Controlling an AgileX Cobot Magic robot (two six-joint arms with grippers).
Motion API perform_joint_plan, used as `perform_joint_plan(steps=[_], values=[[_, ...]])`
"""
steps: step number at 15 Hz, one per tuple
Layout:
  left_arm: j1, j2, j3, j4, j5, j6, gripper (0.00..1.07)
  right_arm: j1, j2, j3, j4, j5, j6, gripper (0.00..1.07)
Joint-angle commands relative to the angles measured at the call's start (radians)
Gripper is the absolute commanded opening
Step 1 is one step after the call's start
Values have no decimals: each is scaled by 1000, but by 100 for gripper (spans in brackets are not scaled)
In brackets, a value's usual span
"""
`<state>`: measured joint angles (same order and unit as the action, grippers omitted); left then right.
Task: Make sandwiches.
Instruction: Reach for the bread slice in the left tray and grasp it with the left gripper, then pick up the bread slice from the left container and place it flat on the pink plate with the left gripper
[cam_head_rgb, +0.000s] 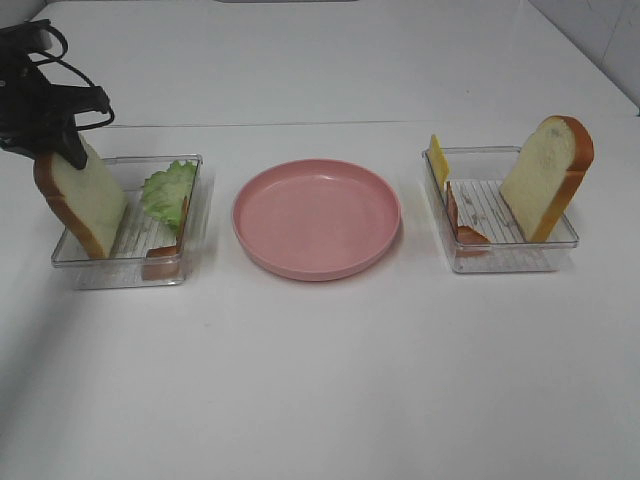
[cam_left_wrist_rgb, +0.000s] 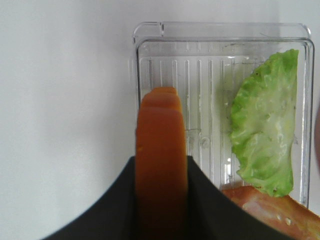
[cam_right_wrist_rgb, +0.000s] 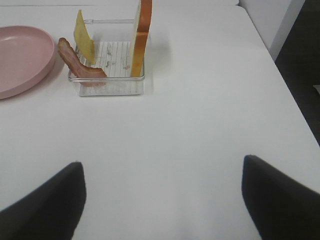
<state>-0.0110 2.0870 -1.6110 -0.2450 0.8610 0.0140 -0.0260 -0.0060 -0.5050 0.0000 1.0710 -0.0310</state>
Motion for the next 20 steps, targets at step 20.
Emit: perform_joint_plan(steps=[20], values=[[-6, -67, -4, -414, -34, 243, 0, -8, -12, 0, 0, -13, -5, 81]])
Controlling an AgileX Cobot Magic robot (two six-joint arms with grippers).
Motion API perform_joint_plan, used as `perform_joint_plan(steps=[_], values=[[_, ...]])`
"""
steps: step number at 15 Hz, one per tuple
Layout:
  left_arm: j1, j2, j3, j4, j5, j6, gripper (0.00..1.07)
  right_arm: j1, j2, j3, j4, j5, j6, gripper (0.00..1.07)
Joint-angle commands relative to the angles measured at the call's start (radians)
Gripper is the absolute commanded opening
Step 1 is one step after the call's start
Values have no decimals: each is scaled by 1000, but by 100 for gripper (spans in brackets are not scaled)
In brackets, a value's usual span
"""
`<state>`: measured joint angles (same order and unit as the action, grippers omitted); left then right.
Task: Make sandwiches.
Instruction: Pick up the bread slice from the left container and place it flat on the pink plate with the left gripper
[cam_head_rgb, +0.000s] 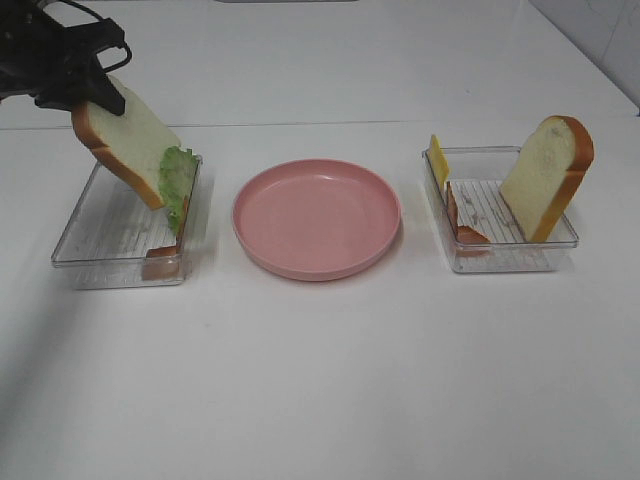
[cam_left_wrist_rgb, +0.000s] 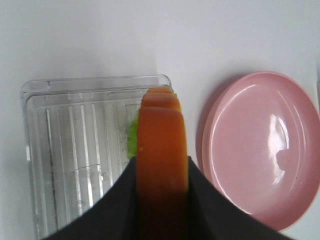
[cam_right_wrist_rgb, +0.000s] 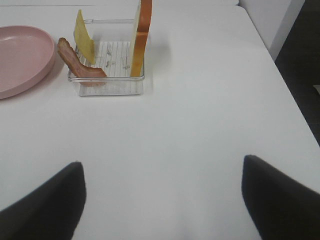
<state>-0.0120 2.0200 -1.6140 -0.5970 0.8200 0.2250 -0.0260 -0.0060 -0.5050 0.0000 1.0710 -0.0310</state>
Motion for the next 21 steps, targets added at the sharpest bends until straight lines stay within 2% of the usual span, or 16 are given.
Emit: perform_joint_plan(steps=[1, 5, 9, 12, 16, 21], values=[[-7, 0, -1, -96, 6, 54, 0, -8, -12, 0, 0, -13, -5, 81], [-9, 0, -1, -189, -2, 108, 0, -8, -12, 0, 0, -13, -5, 81], [-12, 0, -1, -240, -4, 108, 0, -8, -12, 0, 0, -13, -5, 81], [-33, 0, -1, -248, -16, 147, 0, -8, -12, 0, 0, -13, -5, 81], [-88, 0, -1, -260, -82, 161, 0, -8, -12, 0, 0, -13, -5, 81], [-95, 0, -1, -389, -98, 238, 0, -8, -12, 0, 0, -13, -5, 81]])
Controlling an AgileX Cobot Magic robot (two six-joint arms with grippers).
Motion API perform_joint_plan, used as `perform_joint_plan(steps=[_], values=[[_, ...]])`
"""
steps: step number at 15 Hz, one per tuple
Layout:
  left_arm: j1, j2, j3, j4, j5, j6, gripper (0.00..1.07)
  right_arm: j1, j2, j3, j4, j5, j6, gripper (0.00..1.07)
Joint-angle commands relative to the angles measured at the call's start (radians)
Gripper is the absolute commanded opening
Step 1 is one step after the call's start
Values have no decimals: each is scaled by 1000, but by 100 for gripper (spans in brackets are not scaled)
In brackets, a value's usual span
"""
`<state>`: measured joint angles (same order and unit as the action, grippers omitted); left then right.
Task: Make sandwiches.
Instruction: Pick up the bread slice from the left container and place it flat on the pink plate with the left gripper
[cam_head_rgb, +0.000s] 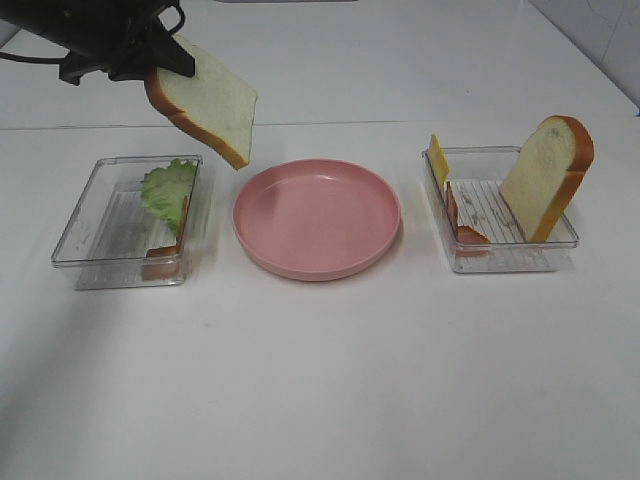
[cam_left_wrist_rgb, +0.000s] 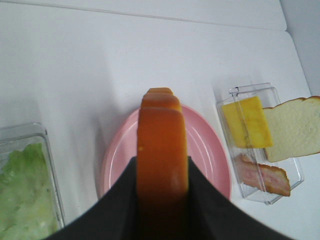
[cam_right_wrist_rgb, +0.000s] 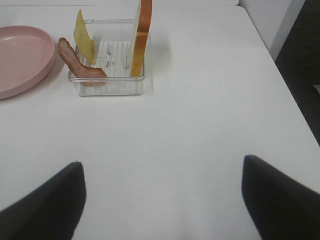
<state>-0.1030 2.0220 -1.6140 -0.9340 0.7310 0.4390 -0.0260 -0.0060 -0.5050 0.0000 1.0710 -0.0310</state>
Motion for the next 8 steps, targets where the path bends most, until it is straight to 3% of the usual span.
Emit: perform_joint_plan(steps=[1, 7, 8], values=[[-4, -2, -1, -62, -9, 27, 0, -8, -12, 0, 0, -13, -5, 81], [-60, 9, -1, -87, -6, 26, 0, -8, -12, 0, 0, -13, -5, 81], [-86, 31, -1, -133, -6, 32, 0, -8, -12, 0, 0, -13, -5, 81]])
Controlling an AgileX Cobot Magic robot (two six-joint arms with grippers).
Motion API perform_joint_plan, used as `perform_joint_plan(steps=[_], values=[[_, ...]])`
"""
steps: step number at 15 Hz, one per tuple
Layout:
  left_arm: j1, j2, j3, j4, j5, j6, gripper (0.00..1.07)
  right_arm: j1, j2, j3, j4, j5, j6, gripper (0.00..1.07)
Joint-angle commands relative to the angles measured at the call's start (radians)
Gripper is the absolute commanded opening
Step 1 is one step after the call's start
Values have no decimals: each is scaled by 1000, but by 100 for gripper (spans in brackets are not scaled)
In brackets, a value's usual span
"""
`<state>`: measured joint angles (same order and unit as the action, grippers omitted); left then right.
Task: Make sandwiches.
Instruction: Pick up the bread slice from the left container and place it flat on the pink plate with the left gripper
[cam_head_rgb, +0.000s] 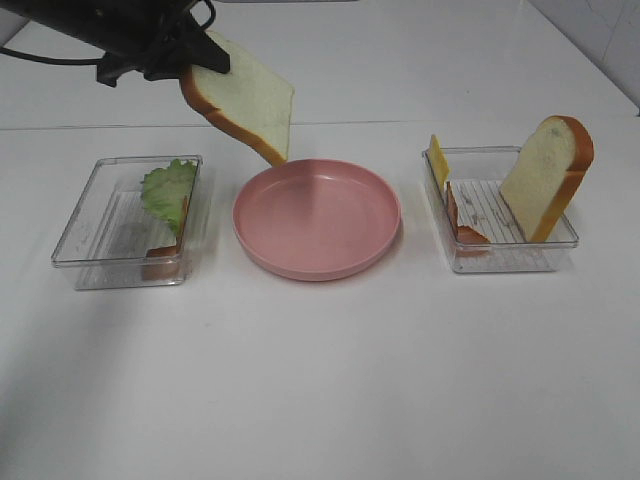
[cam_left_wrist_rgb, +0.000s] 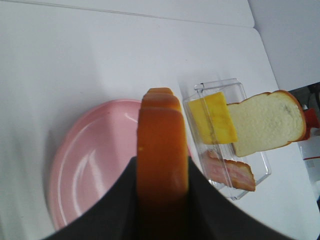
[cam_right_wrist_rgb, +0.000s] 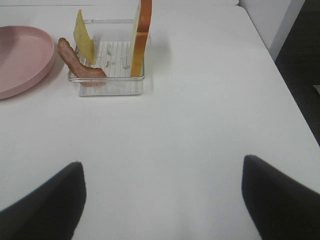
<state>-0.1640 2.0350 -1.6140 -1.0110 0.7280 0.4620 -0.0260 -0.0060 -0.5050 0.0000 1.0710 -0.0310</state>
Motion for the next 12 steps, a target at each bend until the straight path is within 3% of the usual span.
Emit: perform_joint_plan(steps=[1, 3, 6, 9, 12], values=[[-39, 39, -1, -103, -3, 32, 0, -8, -12, 0, 0, -13, -5, 81], [-60, 78, -1, -209, -2, 99, 0, -8, -12, 0, 0, -13, -5, 81], [-74, 129, -10, -289, 6, 140, 0, -8, -12, 0, 0, -13, -5, 81], [-85, 213, -94, -289, 127, 132, 0, -8, -12, 0, 0, -13, -5, 81], [-95, 283, -152, -255, 166, 67, 0, -8, -12, 0, 0, -13, -5, 81]])
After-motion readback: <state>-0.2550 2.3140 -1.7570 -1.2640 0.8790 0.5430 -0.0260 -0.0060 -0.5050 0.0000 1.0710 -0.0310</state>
